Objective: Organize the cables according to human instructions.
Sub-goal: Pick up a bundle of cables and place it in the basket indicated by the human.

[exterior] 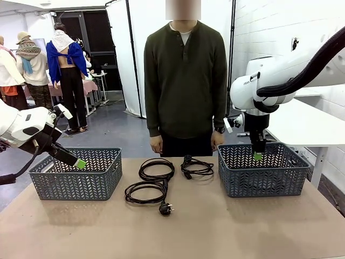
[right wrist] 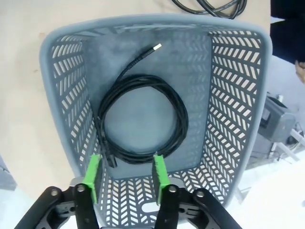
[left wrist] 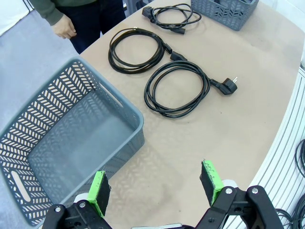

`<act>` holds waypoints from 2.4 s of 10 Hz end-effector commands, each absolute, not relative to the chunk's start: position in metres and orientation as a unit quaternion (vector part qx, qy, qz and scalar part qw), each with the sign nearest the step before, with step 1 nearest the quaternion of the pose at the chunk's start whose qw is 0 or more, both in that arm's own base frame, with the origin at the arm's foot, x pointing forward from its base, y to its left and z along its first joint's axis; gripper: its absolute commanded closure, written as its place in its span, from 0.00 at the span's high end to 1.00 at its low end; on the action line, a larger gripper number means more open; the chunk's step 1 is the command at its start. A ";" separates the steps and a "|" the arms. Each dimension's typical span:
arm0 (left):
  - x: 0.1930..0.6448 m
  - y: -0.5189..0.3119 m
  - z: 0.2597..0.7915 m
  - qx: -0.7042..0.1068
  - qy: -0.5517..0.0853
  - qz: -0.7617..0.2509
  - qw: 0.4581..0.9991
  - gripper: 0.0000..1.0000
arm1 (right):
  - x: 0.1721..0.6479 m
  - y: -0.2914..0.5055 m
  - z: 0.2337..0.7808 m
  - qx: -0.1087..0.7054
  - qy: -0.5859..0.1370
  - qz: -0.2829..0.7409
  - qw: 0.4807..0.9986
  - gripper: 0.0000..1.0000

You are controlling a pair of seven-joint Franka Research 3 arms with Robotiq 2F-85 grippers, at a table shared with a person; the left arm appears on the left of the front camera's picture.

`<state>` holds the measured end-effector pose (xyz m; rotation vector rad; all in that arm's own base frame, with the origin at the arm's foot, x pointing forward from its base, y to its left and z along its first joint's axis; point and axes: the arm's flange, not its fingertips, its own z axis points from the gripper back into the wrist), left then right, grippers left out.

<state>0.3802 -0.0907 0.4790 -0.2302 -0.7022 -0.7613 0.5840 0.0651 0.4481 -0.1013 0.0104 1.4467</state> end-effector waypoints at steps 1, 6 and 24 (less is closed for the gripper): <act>0.381 -0.090 0.478 -0.116 -0.334 -0.357 0.865 1.00 | 0.590 0.062 0.452 -0.045 0.001 0.654 0.755 1.00; 0.381 -0.090 0.478 -0.116 -0.334 -0.357 0.865 1.00 | 0.591 0.063 0.459 -0.050 0.009 0.641 0.766 1.00; 0.381 -0.090 0.478 -0.116 -0.334 -0.357 0.865 1.00 | 0.586 0.059 0.456 -0.045 0.006 0.655 0.754 1.00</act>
